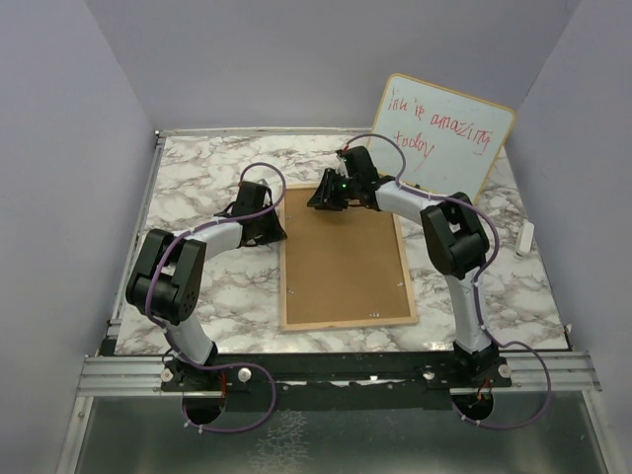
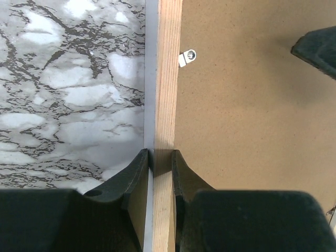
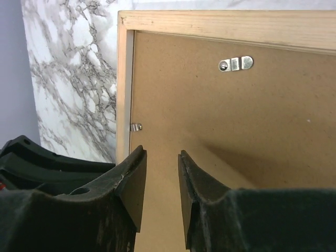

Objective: Put the photo into the frame
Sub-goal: Install the photo frame at the center of the board.

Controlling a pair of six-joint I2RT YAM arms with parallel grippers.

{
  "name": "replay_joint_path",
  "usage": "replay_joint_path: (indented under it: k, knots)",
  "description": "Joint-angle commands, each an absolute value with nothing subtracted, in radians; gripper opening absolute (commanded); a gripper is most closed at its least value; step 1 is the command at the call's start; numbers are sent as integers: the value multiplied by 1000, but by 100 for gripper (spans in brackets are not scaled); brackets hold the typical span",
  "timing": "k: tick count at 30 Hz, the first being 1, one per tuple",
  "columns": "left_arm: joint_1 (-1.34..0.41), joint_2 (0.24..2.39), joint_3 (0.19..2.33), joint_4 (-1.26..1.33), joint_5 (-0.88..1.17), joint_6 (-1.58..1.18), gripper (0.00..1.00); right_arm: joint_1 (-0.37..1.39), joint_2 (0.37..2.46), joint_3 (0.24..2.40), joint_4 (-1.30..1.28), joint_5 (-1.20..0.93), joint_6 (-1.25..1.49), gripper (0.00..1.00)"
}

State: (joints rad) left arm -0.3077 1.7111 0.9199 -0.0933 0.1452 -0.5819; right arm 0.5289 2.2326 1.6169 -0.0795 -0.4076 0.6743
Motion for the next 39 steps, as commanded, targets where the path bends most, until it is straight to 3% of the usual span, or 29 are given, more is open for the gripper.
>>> replay_joint_path:
  k: [1,9,13,23,25,29,32,35,39]
  knots:
    - [-290,1753,901,-137,51,-538,22,532,2190,1560,-91,-458,764,36]
    - [-290,1755,855,-106,83,-551,12,547,2210,1495,-26,-509,917,37]
    - [-292,1732,813,-105,128,-590,3,551,2201,1482,-55,-418,967,37]
    - [-313,1593,705,-120,160,-662,1,527,2191,1644,-249,-87,906,37]
    - [-313,1575,716,-137,142,-648,8,517,2191,1676,-275,-28,877,37]
    - [-308,1565,783,-175,102,-603,43,508,2215,1740,-297,-26,785,36]
    - [-290,1574,839,-182,108,-583,60,506,2236,1764,-290,-89,776,34]
    - [-260,1598,891,-178,120,-570,70,506,2249,1740,-202,-205,790,32]
    - [-215,1658,954,-156,155,-551,74,506,2305,1786,-216,-267,819,31]
